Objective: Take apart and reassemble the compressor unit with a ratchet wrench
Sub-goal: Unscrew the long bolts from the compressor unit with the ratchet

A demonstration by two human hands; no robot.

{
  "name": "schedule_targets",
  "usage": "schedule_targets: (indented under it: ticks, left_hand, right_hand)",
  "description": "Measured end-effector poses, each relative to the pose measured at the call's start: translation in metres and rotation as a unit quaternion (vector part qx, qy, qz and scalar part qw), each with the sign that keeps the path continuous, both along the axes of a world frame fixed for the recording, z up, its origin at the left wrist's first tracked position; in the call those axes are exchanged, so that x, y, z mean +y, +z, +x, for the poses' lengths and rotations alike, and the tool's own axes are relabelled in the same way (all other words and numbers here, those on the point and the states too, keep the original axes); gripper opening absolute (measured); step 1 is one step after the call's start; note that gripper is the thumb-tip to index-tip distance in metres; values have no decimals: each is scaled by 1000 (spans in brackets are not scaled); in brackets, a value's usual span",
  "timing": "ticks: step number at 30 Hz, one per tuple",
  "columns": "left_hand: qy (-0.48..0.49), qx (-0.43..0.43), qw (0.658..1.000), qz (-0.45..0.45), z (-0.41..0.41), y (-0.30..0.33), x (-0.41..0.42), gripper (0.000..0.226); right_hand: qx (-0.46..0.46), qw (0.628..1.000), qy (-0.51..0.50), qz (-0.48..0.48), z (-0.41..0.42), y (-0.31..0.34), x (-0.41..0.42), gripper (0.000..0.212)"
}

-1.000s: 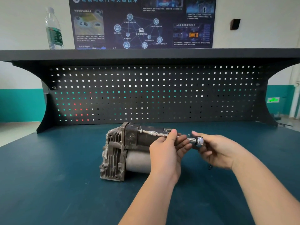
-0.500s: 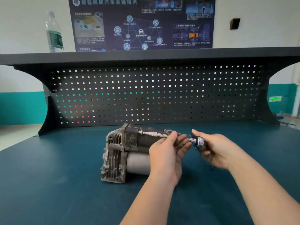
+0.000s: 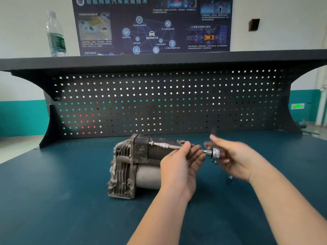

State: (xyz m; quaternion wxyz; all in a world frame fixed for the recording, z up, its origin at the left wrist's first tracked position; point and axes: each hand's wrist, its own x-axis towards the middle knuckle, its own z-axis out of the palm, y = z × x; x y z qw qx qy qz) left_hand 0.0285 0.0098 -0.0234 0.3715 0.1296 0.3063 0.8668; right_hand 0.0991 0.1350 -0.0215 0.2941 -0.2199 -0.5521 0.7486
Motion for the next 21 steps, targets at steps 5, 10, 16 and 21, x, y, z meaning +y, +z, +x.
schedule_targets:
  ticks: [5,10,16,21]
  left_hand:
    - [3,1,1000,4,1,-1,1,16]
    - [1,44,999,-8,0,-3,2,20]
    - [-4,47,999,-13,-1,-3,1,20]
    - [1,40,999,-10,0,-3,2,18]
  right_hand:
    - [15,1000,-16,14,-3,0,1,16]
    - [189,968,84,138,14,16,-1,22]
    - [40,998,8,39,5,7,0,20]
    - [-103,994,-19,16,-2,-1,-7,16]
